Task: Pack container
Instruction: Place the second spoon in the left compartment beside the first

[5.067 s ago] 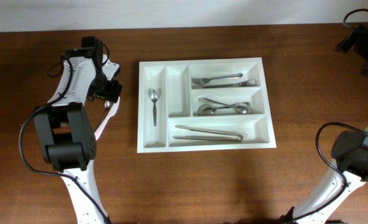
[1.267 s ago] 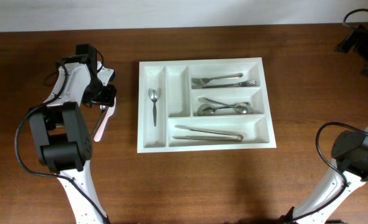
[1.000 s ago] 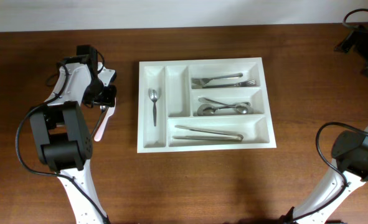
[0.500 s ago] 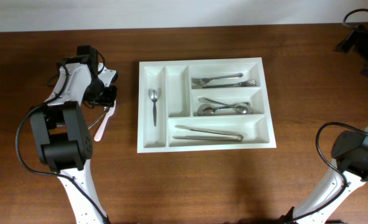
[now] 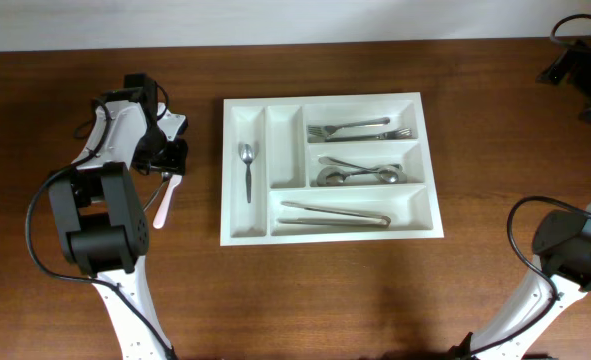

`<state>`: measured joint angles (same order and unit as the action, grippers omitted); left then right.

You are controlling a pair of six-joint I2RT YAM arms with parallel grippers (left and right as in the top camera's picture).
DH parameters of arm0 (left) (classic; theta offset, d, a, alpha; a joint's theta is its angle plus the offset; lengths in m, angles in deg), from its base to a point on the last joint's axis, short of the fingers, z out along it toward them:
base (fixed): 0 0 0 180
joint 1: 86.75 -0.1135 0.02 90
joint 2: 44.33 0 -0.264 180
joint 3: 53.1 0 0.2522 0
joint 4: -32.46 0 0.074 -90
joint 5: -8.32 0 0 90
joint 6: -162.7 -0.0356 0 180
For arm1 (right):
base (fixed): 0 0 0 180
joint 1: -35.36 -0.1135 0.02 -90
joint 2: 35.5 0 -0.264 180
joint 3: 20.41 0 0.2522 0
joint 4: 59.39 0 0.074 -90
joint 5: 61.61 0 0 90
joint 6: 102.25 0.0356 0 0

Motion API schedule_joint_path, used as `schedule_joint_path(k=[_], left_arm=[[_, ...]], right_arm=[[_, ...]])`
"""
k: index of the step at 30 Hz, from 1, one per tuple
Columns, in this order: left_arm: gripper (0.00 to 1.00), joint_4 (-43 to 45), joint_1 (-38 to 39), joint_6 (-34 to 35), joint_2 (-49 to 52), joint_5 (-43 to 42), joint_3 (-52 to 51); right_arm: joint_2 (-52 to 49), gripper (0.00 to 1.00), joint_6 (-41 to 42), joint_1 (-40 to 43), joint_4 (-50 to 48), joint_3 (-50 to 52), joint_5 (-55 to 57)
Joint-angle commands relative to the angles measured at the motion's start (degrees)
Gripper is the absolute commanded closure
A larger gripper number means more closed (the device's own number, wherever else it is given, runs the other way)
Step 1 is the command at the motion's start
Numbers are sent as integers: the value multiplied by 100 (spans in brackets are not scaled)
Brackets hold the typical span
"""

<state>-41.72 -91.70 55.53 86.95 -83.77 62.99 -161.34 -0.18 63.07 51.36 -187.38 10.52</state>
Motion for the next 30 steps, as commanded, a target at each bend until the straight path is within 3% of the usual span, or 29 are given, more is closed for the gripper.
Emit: schedule_joint_path(k=[1, 9, 16, 20, 27, 30], left_arm=[[49, -15, -92, -46, 278, 238, -13], [49, -4, -275, -44, 278, 76, -13], [72, -7, -284, -42, 278, 11, -13], [75, -20, -282, -13, 278, -79, -13], [96, -157, -284, -2, 275, -74, 17], [98, -278, -282, -2, 273, -72, 129]], right_arm=[[-31, 1, 22, -31, 33, 22, 50], [-31, 1, 22, -31, 33, 22, 50], [-31, 1, 22, -31, 33, 22, 52], [-31, 2, 22, -31, 33, 22, 52], [-31, 1, 22, -31, 33, 22, 50], [-31, 1, 22, -31, 33, 22, 52]])
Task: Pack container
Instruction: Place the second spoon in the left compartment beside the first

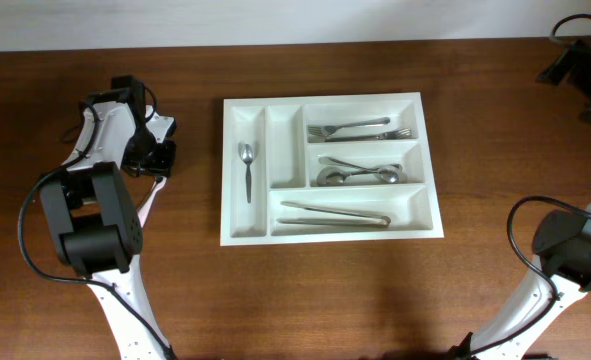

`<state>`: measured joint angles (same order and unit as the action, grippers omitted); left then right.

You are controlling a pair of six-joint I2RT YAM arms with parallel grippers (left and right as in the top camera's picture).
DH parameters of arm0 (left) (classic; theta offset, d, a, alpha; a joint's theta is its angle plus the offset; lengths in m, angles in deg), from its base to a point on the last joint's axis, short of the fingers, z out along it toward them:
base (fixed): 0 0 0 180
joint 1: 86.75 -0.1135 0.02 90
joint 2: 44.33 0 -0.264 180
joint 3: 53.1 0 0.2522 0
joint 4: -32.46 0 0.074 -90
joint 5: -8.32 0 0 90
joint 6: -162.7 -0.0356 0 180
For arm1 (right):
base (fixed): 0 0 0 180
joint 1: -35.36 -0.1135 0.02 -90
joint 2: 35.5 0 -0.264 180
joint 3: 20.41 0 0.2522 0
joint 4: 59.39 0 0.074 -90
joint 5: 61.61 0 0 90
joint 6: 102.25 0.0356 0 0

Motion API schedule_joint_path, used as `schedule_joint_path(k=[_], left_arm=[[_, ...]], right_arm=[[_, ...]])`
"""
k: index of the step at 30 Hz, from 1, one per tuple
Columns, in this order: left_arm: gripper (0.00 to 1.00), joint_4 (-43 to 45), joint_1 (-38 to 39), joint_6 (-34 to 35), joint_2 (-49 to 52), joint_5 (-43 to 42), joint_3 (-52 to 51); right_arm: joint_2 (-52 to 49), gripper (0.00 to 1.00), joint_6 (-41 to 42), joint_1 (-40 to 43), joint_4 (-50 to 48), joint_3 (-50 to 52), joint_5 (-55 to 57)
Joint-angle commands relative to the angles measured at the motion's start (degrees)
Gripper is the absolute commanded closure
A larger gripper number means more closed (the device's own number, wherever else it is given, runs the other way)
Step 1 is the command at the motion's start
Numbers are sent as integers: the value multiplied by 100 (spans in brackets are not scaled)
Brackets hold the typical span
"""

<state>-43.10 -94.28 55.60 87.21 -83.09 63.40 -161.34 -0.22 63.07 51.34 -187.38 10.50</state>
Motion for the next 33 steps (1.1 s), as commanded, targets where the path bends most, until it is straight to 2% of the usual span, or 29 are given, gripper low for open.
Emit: schedule_joint_path(k=[1, 16, 24, 33], left_arm=[[98, -199, -24, -9, 247, -140, 151], [98, -1888, 223, 42, 247, -251, 2116], [98, -2291, 758, 1080, 247, -597, 2804], [98, -2188, 1746, 2345, 256, -782, 3038]], right_arm=[[-31, 1, 26, -31, 35, 22, 55], [-31, 2, 26, -33, 35, 22, 55], [-31, 1, 26, -33, 35, 22, 52], [-31, 1, 28, -33, 35, 22, 52]])
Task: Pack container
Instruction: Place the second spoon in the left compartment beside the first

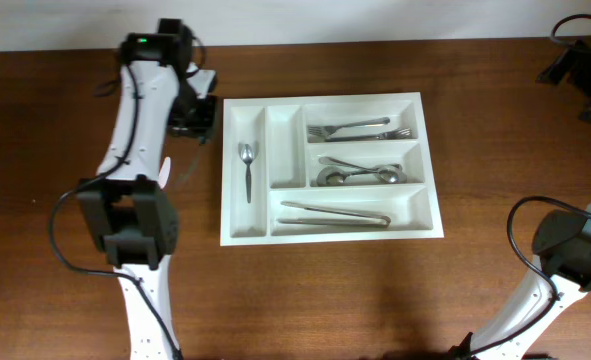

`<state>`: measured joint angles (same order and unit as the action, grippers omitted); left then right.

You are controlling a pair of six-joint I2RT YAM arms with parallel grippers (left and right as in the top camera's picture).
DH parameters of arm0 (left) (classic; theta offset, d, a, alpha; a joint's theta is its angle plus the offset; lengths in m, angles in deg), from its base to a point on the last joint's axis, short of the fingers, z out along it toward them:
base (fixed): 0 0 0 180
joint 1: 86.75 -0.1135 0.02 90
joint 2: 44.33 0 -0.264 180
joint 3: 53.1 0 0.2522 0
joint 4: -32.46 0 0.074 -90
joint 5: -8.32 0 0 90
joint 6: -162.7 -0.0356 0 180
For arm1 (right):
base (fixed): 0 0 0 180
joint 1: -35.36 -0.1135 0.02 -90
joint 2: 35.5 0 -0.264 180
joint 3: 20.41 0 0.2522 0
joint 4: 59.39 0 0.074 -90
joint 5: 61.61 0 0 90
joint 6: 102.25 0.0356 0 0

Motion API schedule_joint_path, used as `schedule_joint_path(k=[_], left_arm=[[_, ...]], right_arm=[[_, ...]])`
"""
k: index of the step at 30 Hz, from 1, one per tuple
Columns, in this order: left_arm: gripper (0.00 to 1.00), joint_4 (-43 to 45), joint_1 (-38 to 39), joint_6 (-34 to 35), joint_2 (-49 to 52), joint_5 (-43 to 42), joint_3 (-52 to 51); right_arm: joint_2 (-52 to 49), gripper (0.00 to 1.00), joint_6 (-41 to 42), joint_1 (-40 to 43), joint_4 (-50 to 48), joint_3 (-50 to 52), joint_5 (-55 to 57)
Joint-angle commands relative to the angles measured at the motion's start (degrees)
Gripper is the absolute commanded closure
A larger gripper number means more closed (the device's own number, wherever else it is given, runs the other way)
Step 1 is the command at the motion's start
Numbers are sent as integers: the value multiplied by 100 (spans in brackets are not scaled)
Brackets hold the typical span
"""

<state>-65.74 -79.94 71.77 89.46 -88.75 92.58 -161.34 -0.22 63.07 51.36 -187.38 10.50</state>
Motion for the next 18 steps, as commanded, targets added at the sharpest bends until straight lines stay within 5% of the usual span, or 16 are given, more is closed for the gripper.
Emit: schedule_joint_path(k=[1, 6, 14, 18], left_arm=[[98, 160, 415, 918, 35, -219, 120], [98, 951, 824, 2013, 57, -214, 103], [98, 1193, 944, 2256, 317, -195, -90], [73, 1154, 905, 2188, 389, -188, -90]], right_arm=[[-31, 1, 28, -33, 35, 22, 52], [-31, 1, 28, -33, 35, 22, 52], [-31, 1, 28, -31, 33, 22, 52], [-31, 1, 26, -31, 33, 22, 55]])
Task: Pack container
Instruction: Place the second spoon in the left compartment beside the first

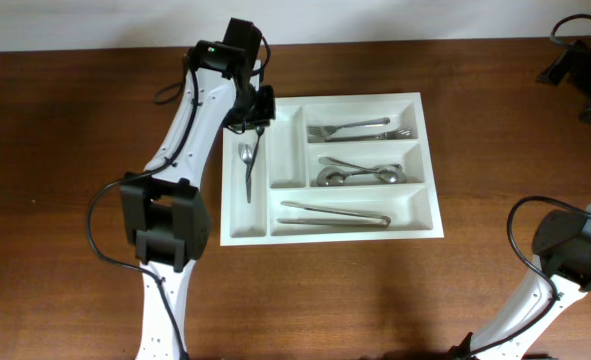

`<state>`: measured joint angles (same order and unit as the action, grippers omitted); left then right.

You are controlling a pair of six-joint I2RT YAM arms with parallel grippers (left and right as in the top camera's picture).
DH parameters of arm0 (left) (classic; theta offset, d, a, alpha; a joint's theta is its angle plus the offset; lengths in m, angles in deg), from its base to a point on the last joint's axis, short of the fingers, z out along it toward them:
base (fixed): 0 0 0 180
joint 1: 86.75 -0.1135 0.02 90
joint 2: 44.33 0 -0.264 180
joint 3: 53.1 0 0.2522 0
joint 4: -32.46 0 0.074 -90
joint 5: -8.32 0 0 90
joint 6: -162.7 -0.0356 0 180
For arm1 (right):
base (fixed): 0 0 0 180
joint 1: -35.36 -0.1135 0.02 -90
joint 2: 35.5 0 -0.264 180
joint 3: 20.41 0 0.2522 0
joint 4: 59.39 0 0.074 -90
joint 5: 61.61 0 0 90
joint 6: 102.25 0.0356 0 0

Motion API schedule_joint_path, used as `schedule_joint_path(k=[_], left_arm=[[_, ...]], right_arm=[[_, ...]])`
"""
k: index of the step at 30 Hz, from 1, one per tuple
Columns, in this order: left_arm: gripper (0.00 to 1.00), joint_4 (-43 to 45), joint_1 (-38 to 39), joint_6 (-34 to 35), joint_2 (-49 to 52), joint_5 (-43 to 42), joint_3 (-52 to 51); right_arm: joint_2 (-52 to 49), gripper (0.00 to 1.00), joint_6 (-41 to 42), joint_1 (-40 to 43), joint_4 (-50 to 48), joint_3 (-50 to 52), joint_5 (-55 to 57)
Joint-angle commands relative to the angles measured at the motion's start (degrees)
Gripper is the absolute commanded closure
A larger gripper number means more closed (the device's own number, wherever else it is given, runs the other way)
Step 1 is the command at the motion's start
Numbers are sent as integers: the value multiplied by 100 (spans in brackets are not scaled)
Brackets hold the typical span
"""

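Note:
A white cutlery tray (430, 228) lies in the middle of the table. Its far-left slot holds a small spoon (246, 163); other slots hold forks (360, 129), spoons (360, 172) and tongs (335, 215). My left gripper (256, 118) hovers over the top of the two narrow left slots, shut on a thin utensil (258, 150) that hangs down toward the tray. Its head is hard to make out. My right gripper (565, 68) sits at the far right back corner, away from the tray; its jaws cannot be read.
Bare brown table surrounds the tray. The left arm's base (161, 228) stands left of the tray's front corner. The right arm's base (565, 248) and cables are at the right edge. A white wall runs along the back.
My left gripper has moved right from beside the tray's top left corner to above the narrow left slots. The pale utensil seen left of the tray is gone from the table.
My left gripper was low at the far left, at the top end of a pale pink-handled utensil lying on the table. It stayed there a second later. Then it was near the tray's corner, the utensil trailing below it. Now it holds the utensil over the tray.

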<state>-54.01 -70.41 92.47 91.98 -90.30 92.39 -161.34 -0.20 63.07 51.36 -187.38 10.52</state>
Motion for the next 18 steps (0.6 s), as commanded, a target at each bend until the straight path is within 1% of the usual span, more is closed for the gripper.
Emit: schedule_joint_path(k=[1, 2, 3, 5, 9, 11, 12, 13, 14, 16, 18], left_arm=[[66, -17, -63, 118, 133, -37, -63], [50, -26, -81, 118, 116, -39, -26], [46, -66, -114, 116, 114, -39, 33], [43, -247, -181, 70, 111, -39, 232], [34, -761, -431, -551, 96, 219, 748], [17, -1078, -614, -879, 94, 538, 979], [13, -1226, -719, -1082, 94, 654, 1058], [7, -1344, -837, -1257, 94, 741, 1097], [5, -1423, -964, -1499, 94, 756, 1095], [5, -1620, -1167, -2127, 136, 761, 1075], [6, -1751, -1287, -2524, 221, 761, 1054]], right_arm=[[-31, 1, 24, -31, 33, 22, 52], [-31, 1, 24, -31, 33, 22, 52], [-31, 1, 24, -31, 33, 22, 52], [-31, 1, 24, -31, 33, 22, 52], [-31, 1, 26, -31, 33, 22, 52], [-31, 1, 26, -33, 33, 22, 50], [-31, 1, 26, -31, 33, 22, 50], [-31, 1, 26, -33, 33, 22, 50], [-31, 1, 26, -33, 33, 22, 50], [-31, 1, 26, -33, 33, 22, 50], [-31, 1, 26, -33, 33, 22, 50]])
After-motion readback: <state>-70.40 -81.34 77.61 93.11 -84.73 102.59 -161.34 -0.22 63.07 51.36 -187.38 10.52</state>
